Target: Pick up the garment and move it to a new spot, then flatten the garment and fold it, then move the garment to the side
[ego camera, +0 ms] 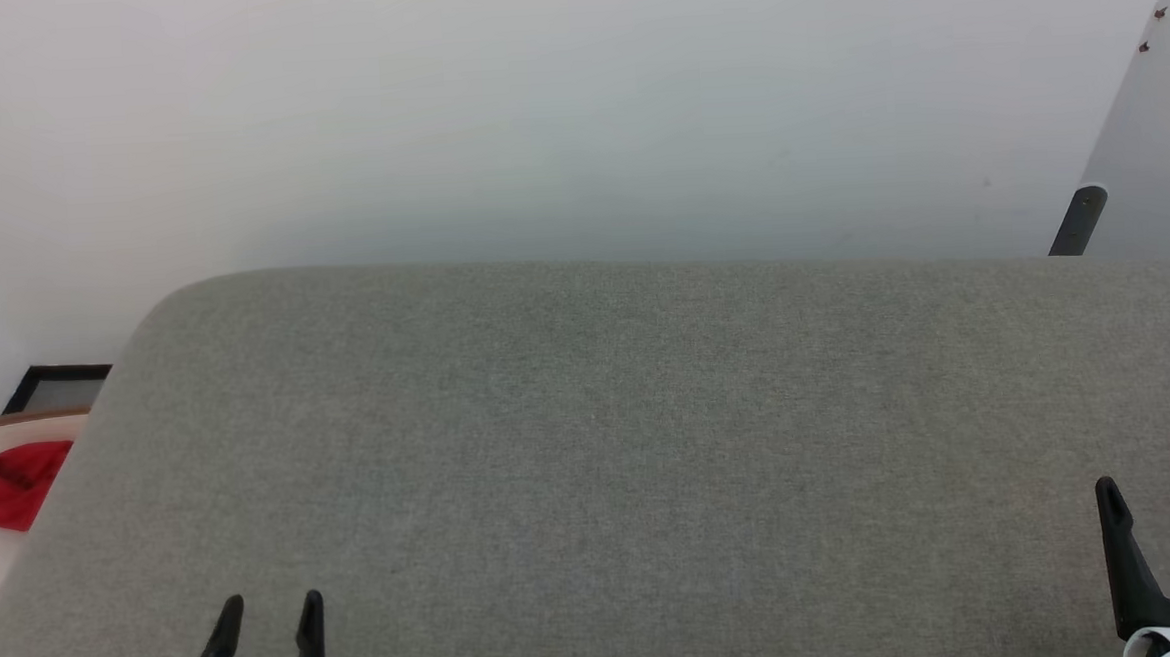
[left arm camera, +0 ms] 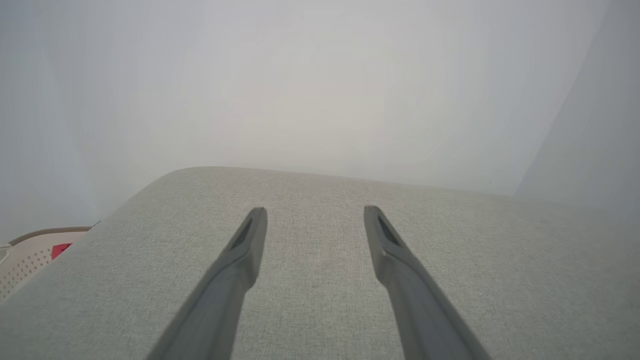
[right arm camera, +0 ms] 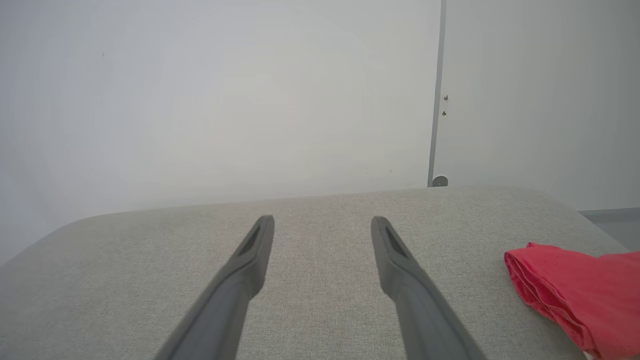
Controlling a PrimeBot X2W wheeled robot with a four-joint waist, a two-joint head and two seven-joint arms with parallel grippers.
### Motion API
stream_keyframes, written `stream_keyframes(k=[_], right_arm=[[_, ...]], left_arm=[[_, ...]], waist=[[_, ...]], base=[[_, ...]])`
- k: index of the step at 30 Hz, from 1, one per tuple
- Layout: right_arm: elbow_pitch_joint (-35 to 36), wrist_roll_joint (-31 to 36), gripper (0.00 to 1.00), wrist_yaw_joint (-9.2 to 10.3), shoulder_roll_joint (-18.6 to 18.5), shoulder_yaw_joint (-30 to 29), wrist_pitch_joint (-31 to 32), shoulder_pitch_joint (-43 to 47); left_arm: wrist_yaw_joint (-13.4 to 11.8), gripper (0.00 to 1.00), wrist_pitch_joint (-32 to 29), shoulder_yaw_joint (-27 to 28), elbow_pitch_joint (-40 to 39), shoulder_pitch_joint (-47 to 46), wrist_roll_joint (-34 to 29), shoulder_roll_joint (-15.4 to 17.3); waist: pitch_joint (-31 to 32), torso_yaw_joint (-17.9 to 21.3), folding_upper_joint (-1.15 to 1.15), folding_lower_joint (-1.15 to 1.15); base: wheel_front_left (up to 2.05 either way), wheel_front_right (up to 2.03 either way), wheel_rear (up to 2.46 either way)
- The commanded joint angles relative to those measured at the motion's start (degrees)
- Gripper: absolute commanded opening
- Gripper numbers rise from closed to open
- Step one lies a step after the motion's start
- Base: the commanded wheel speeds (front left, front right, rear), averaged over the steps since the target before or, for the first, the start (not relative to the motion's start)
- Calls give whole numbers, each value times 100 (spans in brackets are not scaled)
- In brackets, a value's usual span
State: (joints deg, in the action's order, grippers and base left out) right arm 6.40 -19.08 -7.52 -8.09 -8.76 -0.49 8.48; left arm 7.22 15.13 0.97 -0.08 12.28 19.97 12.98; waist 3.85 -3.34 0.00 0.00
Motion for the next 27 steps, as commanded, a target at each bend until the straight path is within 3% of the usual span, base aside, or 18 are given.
stream_keyframes(k=[1, 27], right_arm=[[31, 1, 100, 7, 28, -12, 5, 45], [227, 1, 100, 7, 100, 171, -28, 144]], left_arm=[[5, 100, -5, -4, 6, 11, -43, -4], [22, 100, -5, -17, 113, -266, 44, -5]], waist=[[2, -2, 0, 0], [-60, 21, 0, 0]], base=[[0, 0, 0], [0, 0, 0]])
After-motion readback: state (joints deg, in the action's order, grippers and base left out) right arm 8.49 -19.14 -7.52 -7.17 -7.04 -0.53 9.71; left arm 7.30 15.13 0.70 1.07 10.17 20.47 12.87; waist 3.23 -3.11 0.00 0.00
